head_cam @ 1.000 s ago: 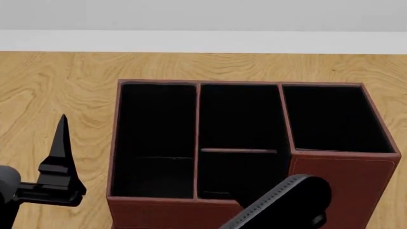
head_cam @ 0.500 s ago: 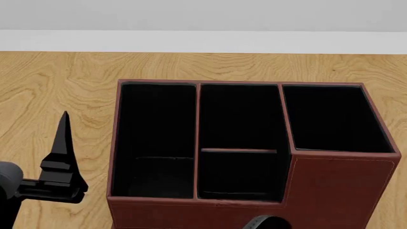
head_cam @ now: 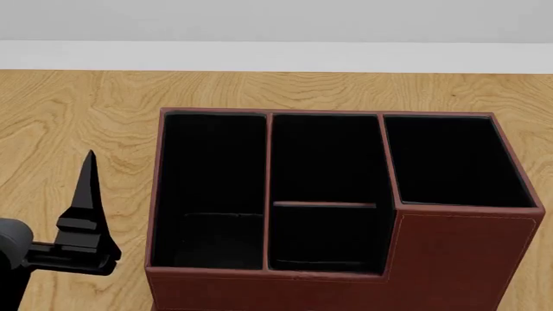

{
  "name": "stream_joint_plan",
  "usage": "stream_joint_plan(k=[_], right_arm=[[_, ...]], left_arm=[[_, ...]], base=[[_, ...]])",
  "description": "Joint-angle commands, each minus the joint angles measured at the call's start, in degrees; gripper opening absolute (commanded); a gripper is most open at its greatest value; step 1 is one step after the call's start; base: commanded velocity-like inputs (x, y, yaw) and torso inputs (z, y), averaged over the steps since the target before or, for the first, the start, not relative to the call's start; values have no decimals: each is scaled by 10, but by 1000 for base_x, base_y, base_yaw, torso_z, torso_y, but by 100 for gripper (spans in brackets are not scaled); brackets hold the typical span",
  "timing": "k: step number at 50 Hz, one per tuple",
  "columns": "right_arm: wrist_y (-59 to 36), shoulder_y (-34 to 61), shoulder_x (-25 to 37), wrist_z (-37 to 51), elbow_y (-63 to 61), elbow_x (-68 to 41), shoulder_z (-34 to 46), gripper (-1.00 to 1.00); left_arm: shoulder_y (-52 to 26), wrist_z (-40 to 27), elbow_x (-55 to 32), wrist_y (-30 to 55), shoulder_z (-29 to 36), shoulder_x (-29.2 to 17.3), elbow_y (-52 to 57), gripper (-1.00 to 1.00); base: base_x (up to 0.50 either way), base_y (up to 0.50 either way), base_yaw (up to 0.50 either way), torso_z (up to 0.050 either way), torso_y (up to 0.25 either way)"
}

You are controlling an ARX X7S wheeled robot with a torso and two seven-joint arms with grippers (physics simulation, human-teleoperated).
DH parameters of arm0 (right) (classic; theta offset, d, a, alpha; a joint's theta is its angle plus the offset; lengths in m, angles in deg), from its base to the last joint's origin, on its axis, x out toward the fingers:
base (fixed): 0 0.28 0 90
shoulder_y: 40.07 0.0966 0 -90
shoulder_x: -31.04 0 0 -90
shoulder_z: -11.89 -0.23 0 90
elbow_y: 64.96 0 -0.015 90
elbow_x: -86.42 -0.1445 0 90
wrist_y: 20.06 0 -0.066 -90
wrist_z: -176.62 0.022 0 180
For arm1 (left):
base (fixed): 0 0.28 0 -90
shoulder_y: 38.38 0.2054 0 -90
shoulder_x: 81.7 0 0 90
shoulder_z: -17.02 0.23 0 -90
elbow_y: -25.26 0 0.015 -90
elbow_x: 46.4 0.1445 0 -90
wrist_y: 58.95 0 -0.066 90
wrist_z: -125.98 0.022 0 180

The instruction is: Pick up the white mug and place it to the right of the caddy.

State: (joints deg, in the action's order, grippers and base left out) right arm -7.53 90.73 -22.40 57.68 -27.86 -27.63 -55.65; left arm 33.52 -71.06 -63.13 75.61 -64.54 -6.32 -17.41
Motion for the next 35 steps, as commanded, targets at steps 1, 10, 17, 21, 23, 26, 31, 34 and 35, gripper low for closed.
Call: stream_joint_plan(k=[1, 10, 17, 21, 23, 26, 31, 34, 35], right_arm=[[14, 37, -3, 61, 19, -43, 83, 100], [20, 53, -15, 82, 31, -57, 126, 100], [9, 44, -27, 69, 47, -37, 137, 100], [2, 44, -32, 60, 57, -27, 141, 100], [-1, 43, -35, 56, 60, -22, 143, 100], [-9, 42, -43, 46, 71, -10, 149, 100], [-20, 41, -54, 28, 87, 9, 153, 100], [-29, 34, -61, 9, 96, 29, 151, 100], [-31, 33, -62, 5, 98, 34, 150, 100]], left_arm=[[-1, -2, -3, -3, 3, -1, -4, 100], [-3, -1, -10, -4, 2, -1, -9, 100], [-2, -3, -12, -4, 3, -3, -5, 100], [-1, -4, -13, -5, 3, -4, -4, 100], [-1, -4, -13, -7, 4, -5, -6, 100], [1, -5, -13, -11, 4, -5, -9, 100], [2, -4, -16, -14, 3, -5, -11, 100], [4, -4, -17, -17, 2, -6, -12, 100], [4, -4, -16, -18, 2, -6, -13, 100]], base=[[0, 0, 0, 0, 0], [0, 0, 0, 0, 0], [0, 0, 0, 0, 0], [0, 0, 0, 0, 0], [0, 0, 0, 0, 0], [0, 0, 0, 0, 0], [0, 0, 0, 0, 0], [0, 0, 0, 0, 0], [0, 0, 0, 0, 0]])
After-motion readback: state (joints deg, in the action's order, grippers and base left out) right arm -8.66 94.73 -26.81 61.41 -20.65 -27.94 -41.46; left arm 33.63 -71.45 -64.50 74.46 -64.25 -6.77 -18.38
